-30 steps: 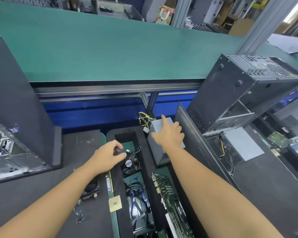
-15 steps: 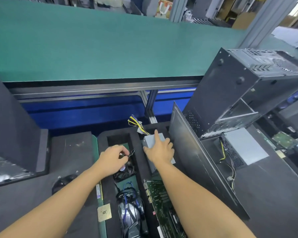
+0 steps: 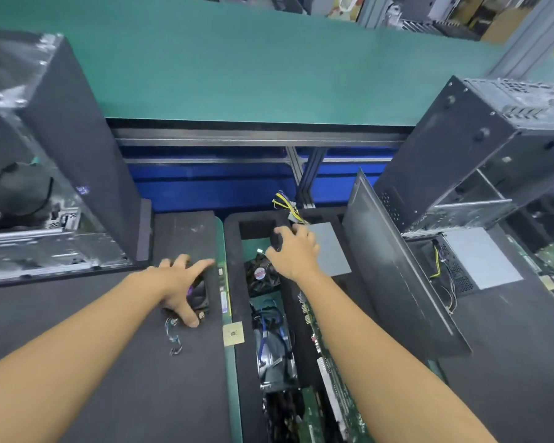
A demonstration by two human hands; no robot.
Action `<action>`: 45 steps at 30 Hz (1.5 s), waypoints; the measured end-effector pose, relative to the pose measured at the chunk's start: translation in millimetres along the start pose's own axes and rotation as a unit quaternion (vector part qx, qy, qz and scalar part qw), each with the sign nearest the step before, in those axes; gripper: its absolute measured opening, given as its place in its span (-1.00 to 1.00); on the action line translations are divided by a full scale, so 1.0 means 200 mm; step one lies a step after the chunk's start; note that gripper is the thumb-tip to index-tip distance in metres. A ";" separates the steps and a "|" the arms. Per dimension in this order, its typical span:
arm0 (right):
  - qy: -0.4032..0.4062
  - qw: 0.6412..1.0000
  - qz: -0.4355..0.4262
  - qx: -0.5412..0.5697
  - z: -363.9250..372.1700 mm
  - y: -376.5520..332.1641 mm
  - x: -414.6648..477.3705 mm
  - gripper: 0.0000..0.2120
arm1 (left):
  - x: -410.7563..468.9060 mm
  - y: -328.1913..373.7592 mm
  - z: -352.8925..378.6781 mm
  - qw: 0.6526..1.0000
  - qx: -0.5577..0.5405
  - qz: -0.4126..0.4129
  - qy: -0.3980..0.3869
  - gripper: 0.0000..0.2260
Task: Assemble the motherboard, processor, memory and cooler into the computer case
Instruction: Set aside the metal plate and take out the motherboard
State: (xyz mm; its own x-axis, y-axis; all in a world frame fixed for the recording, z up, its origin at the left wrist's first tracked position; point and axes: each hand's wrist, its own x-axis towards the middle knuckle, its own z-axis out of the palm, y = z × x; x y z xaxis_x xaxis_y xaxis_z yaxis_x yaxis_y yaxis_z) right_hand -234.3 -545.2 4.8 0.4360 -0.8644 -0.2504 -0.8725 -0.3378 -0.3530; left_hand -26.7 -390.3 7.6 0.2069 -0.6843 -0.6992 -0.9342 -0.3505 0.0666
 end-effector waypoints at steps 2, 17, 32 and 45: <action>-0.044 0.999 -0.012 0.012 -0.01 -0.09 -0.11 -0.57 | -0.03 0.00 0.07 0.997 -0.035 0.015 0.063 0.18; -0.199 0.959 -0.014 0.200 0.10 -0.05 -1.21 0.06 | -0.48 0.41 0.34 0.934 -0.272 0.195 0.124 -0.20; -0.026 0.962 0.101 0.254 0.46 0.30 -1.74 0.03 | -0.64 0.87 0.81 0.958 -0.152 0.233 0.064 -0.42; -0.005 0.955 0.106 0.276 0.55 0.46 -1.85 -0.11 | -0.71 0.96 1.00 0.953 -0.171 0.215 0.128 -0.38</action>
State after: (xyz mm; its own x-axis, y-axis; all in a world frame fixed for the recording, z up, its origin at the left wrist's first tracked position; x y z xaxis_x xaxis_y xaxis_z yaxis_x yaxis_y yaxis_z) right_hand -450.6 -215.9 -35.0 0.2665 -0.8868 -0.3776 -0.6933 0.0958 -0.7143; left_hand -294.5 -232.1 -23.2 -0.0692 -0.9296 -0.3619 -0.8084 -0.1603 0.5664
